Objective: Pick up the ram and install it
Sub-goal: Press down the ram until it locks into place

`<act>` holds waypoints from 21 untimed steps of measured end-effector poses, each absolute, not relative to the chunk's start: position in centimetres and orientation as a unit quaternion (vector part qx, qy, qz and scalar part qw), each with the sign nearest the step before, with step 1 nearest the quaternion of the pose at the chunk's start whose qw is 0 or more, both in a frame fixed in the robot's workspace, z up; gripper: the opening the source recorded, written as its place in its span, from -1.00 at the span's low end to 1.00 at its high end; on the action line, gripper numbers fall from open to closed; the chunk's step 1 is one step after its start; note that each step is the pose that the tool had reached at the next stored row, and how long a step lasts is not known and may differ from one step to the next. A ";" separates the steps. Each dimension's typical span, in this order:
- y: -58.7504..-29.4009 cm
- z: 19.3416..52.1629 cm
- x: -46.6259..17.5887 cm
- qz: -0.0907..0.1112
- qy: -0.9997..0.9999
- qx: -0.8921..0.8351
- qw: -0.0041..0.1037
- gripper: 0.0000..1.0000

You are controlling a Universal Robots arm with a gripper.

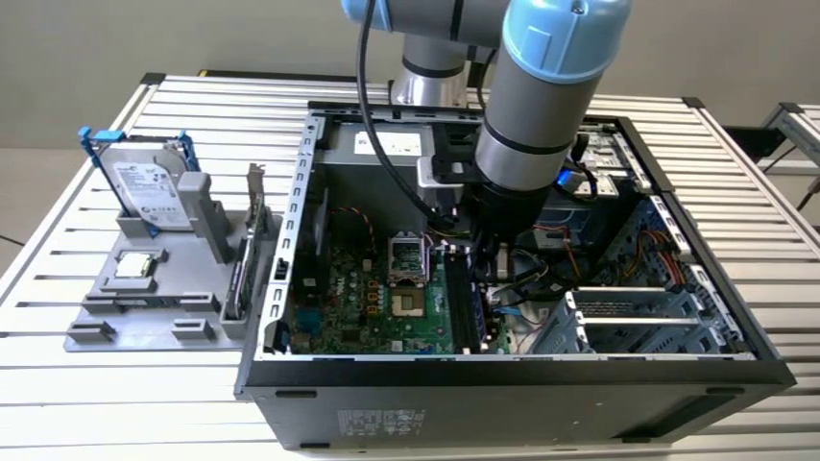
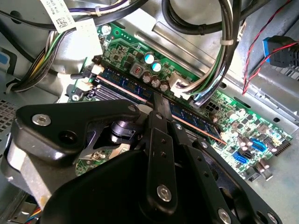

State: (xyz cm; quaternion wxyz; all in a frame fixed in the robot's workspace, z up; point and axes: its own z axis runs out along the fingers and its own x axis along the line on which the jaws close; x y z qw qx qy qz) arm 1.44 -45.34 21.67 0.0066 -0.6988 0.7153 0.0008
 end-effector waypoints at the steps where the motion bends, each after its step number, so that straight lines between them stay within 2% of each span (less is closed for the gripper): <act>1: -45.3 21.7 1.4 0.001 0.715 -0.699 0.007 -1.00; 21: -45.3 23.8 1.4 0.001 0.715 -0.699 0.007 -1.00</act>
